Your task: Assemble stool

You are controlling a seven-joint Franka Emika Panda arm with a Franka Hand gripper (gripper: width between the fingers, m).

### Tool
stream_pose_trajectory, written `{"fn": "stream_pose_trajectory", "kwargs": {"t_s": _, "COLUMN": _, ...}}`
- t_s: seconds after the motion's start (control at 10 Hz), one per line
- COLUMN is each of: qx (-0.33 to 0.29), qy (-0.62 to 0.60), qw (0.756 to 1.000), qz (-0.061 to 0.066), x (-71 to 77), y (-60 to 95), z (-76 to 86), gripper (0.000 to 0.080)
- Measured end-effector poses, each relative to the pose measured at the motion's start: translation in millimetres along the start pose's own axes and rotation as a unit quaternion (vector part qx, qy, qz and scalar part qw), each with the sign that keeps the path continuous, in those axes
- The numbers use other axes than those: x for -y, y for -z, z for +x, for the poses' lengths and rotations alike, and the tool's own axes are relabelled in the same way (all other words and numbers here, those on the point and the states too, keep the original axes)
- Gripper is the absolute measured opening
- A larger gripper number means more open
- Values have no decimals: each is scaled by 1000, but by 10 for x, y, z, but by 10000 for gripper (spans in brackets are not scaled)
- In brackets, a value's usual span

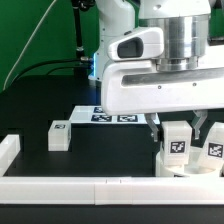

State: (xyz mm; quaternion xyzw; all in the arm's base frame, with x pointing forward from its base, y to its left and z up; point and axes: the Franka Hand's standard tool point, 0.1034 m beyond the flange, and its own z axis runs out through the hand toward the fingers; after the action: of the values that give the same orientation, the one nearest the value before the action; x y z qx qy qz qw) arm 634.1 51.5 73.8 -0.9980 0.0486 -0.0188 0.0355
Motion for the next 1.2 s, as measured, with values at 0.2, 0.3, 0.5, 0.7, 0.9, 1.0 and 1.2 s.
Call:
{"fn": "stream_pose_trajectory", "kwargs": {"t_s": 0.2, "qx": 0, "qy": -54, "qw": 999, "qz": 1, "x": 6, "y": -2, "z": -2, "gripper": 335}}
{"fn": "stream_pose_trajectory", "kwargs": {"t_s": 0.3, "qx": 0, "qy": -95, "qw": 995, "qz": 2, "x": 15, "y": -3, "z": -3, "gripper": 335}}
{"fn": "stream_pose_trajectory", "kwargs": {"t_s": 0.5, "qx": 1, "qy": -201, "qw": 979, "qz": 4, "x": 56, "y": 14, "z": 25, "gripper": 335}}
{"fn": "stream_pose_trajectory", "kwargs": {"t_s": 0.7, "qx": 2, "qy": -326, "qw": 945, "qz": 22, "x": 119, "y": 9, "z": 80, "gripper": 335}}
{"fn": "stream_pose_trajectory", "kwargs": {"t_s": 0.9, "qx": -4, "qy": -493, "qw": 868, "qz": 58, "x": 228, "y": -44, "z": 114, "gripper": 336}}
{"fn": "stream_pose_trajectory", "kwargs": {"t_s": 1.0, "qx": -2, "qy": -521, "qw": 851, "qz": 68, "x": 225, "y": -47, "z": 100, "gripper": 336}}
{"fn": "stream_pose_trajectory", "kwargs": {"t_s": 1.2, "qx": 3, "qy": -566, "qw": 821, "qz": 70, "x": 273, "y": -54, "z": 83, "gripper": 336}}
